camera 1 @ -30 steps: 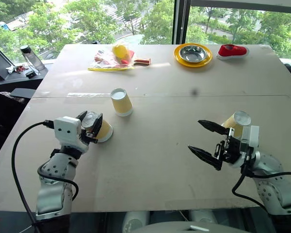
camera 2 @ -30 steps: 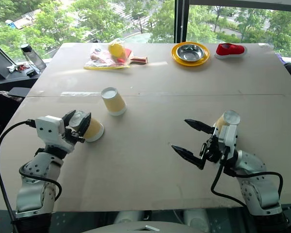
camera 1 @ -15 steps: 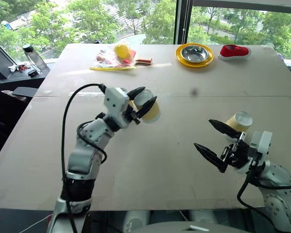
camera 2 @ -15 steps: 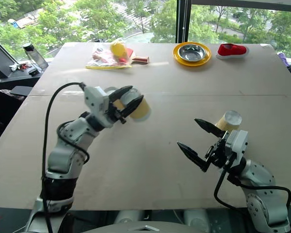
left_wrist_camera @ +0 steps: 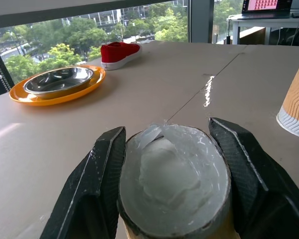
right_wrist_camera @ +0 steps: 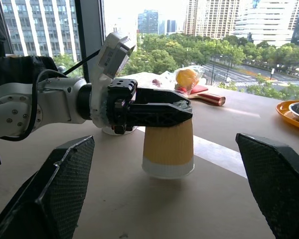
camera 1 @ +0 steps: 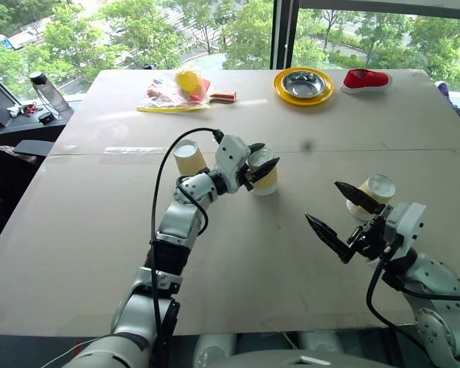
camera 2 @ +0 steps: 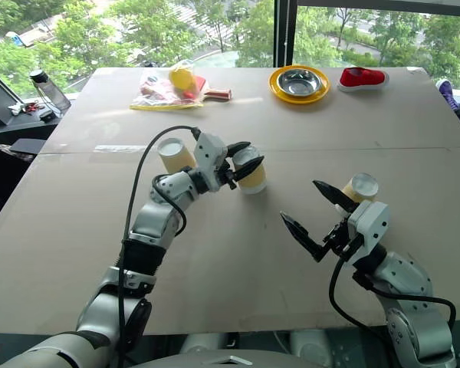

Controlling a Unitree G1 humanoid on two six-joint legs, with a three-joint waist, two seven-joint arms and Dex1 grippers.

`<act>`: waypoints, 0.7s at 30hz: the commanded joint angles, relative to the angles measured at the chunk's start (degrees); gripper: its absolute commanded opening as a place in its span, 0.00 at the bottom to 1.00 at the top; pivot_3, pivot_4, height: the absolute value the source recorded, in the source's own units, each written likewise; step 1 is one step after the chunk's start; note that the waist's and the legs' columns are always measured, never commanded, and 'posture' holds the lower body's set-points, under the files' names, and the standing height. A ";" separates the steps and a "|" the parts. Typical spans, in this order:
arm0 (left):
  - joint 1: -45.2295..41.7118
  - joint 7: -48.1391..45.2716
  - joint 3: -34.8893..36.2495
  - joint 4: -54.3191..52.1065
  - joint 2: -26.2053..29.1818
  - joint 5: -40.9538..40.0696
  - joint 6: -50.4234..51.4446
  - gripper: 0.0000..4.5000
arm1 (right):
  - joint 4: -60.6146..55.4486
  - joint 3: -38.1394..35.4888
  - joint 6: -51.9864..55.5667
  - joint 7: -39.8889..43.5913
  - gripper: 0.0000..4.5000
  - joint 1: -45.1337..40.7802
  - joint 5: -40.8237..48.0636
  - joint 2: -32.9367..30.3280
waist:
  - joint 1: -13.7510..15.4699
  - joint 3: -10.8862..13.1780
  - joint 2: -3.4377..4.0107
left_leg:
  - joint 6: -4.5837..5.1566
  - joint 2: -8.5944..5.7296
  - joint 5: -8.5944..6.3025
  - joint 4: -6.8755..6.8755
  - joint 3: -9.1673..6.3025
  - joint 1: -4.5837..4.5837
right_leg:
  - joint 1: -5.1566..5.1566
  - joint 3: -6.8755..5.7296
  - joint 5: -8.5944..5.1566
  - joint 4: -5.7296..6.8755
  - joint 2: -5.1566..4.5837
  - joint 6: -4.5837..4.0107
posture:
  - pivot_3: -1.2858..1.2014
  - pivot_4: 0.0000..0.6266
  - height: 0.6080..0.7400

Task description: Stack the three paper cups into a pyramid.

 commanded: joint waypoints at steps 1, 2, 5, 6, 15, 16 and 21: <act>-1.43 -0.52 0.71 -0.15 -0.44 0.30 -3.94 0.91 | -3.02 -0.27 0.38 -0.79 1.00 -0.50 0.40 -0.33 | 0.01 0.00 0.00 | 0.00 0.00 0.00 0.00 0.00 0.00 | 0.00 0.00 0.00 0.00 0.00 0.00 | 0.52 0.24 1.00; -1.32 -0.78 0.90 -0.14 -0.51 0.04 -4.18 0.99 | -3.17 -0.31 0.57 -0.88 1.00 -0.50 0.49 -0.41 | 0.02 0.00 0.00 | 0.00 0.00 0.00 0.00 0.00 0.00 | 0.00 0.00 0.00 0.00 0.00 0.00 | 0.52 0.24 1.00; -0.99 -1.42 1.67 -0.81 -0.61 -1.10 -4.74 0.99 | -3.35 -0.47 0.96 -0.87 1.00 -0.56 0.76 -0.65 | 0.00 0.00 0.00 | 0.00 0.00 0.00 0.00 0.00 0.00 | 0.00 0.00 0.00 0.00 0.00 0.00 | 0.52 0.24 1.00; -0.86 -1.63 1.98 -1.43 -0.43 -1.28 -5.23 0.99 | -3.35 -0.56 0.96 -0.85 1.00 -0.56 0.76 -0.70 | 0.01 0.00 0.00 | 0.00 0.00 0.00 0.00 0.00 0.00 | 0.00 0.00 0.00 0.01 0.00 0.00 | 0.52 0.24 1.00; 4.92 -7.69 8.11 -21.29 4.67 -17.58 7.24 0.99 | -1.59 -6.78 -4.18 -9.42 1.00 -0.93 -5.43 3.13 | -0.21 -0.02 0.04 | -0.01 0.06 0.00 0.00 0.00 -0.01 | -0.01 0.02 0.00 0.01 -0.01 0.00 | 0.52 0.24 1.00; 6.46 -9.02 7.93 -23.34 6.40 -18.62 9.28 0.99 | -1.04 -7.71 -4.54 -11.61 1.00 -1.15 -7.13 4.08 | -0.28 -0.04 0.08 | -0.01 0.09 0.00 -0.01 0.01 0.01 | -0.01 0.04 0.00 0.02 0.00 0.00 | 0.52 0.24 1.00; 12.72 -14.93 7.45 -31.88 14.22 -23.92 17.53 0.99 | 1.05 -10.73 -4.01 -19.76 1.00 -1.99 -13.08 7.47 | 0.05 -0.01 0.14 | -0.02 0.11 0.01 -0.01 0.05 0.05 | -0.03 0.07 0.00 0.08 0.02 -0.01 | 0.52 0.24 1.00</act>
